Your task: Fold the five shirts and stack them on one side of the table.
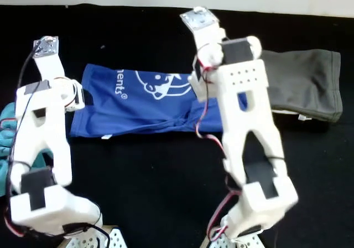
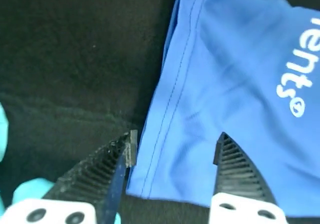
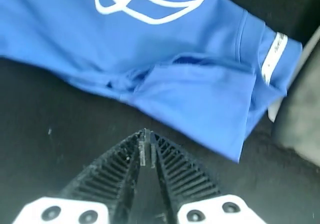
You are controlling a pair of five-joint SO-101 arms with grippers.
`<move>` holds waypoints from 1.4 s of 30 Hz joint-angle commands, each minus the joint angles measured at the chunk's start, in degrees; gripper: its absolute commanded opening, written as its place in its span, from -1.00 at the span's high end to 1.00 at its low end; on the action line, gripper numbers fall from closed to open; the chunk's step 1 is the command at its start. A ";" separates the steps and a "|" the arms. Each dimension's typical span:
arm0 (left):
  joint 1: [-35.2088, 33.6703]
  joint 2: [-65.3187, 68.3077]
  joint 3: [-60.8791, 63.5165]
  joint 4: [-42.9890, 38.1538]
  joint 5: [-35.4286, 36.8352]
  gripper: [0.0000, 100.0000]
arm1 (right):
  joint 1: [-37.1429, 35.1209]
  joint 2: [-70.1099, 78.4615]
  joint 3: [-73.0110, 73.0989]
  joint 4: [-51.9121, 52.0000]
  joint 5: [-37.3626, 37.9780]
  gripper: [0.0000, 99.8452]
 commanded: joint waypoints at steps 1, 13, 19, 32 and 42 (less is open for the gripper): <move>-0.04 7.43 -7.34 0.18 0.26 0.48 | 1.19 -12.97 9.01 0.75 4.13 0.99; 7.96 30.73 -33.10 27.96 0.26 0.48 | 24.04 -36.88 37.32 0.40 12.13 0.99; 11.91 37.23 -43.91 40.44 0.26 0.73 | 33.54 -46.02 53.58 -7.52 15.12 0.99; -4.62 41.27 -60.26 47.74 -8.35 0.98 | 34.86 -64.40 90.59 -23.96 14.77 0.99; -4.00 40.66 -70.20 54.95 -10.55 0.98 | 34.95 -71.96 108.79 -39.60 15.03 0.99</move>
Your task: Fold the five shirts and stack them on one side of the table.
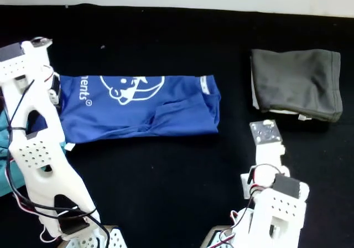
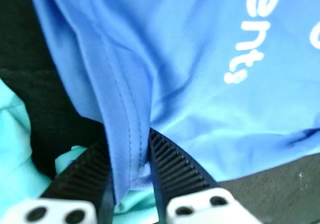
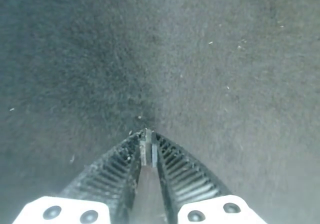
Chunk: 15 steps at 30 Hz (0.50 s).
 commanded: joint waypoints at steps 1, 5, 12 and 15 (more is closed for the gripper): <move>3.03 -2.07 -2.42 1.67 -0.35 0.98 | 0.75 -0.84 6.20 -7.34 0.53 0.99; 8.13 -8.75 1.54 1.85 -0.18 0.98 | 0.75 -0.84 12.18 -14.02 0.26 0.99; 21.32 -27.65 15.16 1.67 -0.18 0.98 | 0.75 -1.01 13.32 -17.98 0.18 0.99; 28.09 -32.40 17.98 1.67 -0.18 0.98 | 0.75 -1.19 14.37 -17.98 0.18 0.99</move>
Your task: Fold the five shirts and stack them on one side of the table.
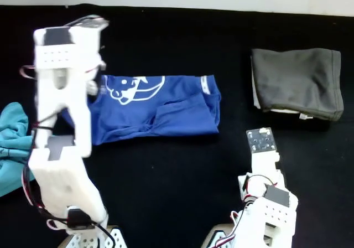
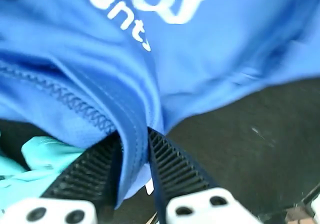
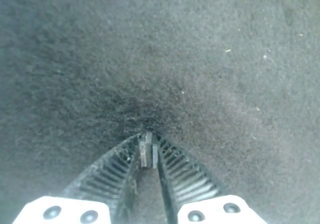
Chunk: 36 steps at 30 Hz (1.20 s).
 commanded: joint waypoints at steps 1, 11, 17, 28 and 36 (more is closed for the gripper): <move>8.66 -7.87 1.98 0.53 -0.18 0.98 | 0.66 -0.22 1.54 -1.36 0.09 0.99; 28.26 -8.66 1.71 -3.96 -0.53 0.98 | 2.15 -0.22 1.71 -1.36 0.09 0.99; 34.51 -2.51 1.63 -17.05 -0.26 0.98 | 2.15 -0.22 1.80 -1.36 0.09 0.99; 36.18 14.46 -13.41 -19.43 -0.26 0.97 | 2.24 -0.22 1.89 -1.27 0.09 0.99; 31.43 19.12 -28.18 -9.32 -0.26 0.57 | 2.24 -0.22 1.89 -1.27 0.09 0.99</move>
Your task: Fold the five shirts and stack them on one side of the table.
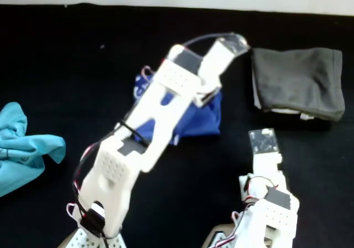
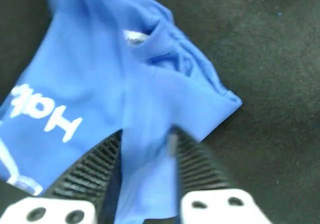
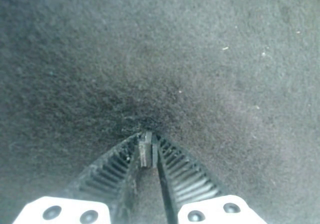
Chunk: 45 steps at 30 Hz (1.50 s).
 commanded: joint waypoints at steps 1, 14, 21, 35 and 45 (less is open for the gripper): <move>-4.00 -0.31 -7.69 4.48 -0.26 0.57 | 0.92 0.04 1.10 -0.75 0.09 0.99; -5.14 3.03 0.22 11.16 0.62 0.98 | 0.92 0.04 1.10 -0.75 0.09 0.99; 6.73 6.90 0.75 10.99 5.36 0.98 | 0.92 0.04 1.10 -0.75 0.09 0.99; 12.44 9.54 -6.73 9.85 7.82 0.98 | 0.92 0.04 1.10 -0.75 0.09 0.99; 2.68 4.62 -13.14 13.63 8.00 0.98 | 0.92 0.04 1.19 -0.75 0.09 0.99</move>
